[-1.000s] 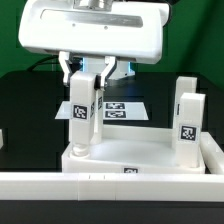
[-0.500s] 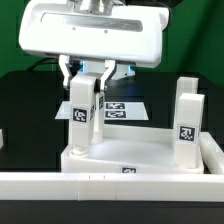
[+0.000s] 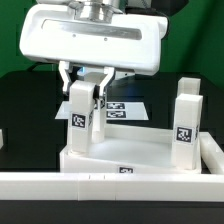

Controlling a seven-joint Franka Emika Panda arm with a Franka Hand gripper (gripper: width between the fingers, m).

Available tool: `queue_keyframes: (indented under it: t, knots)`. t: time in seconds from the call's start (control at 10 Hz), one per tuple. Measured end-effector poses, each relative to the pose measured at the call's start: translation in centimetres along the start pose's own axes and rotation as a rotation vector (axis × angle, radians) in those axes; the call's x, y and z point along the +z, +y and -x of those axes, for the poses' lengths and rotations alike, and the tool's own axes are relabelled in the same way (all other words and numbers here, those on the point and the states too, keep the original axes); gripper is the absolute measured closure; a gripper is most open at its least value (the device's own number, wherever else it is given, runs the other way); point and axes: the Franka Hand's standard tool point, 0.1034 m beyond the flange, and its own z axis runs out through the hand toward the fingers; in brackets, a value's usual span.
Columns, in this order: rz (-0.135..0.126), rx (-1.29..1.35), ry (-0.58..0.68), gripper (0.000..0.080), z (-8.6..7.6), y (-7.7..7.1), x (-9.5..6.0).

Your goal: Assemble desk

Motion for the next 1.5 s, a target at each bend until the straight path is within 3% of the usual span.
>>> queue_keyframes:
  t: [0.3, 0.5, 0.6, 0.8, 1.3, 1.5]
  knots:
    - [0.001, -0.001, 0.005, 0.0509, 0.0, 0.0, 0.0]
    - [0.001, -0.002, 0.004, 0.0247, 0.0, 0.0, 0.1]
    - [0.002, -0.002, 0.004, 0.0180, 0.0, 0.0, 0.1]
    - [0.002, -0.011, 0.004, 0.0155, -0.1, 0.1, 0.0]
    - [-0.034, -0.002, -0.004, 0.0150, -1.6, 0.0, -2.3]
    - [-0.031, -0.005, -0.005, 0.0150, -1.4, 0.0, -2.0]
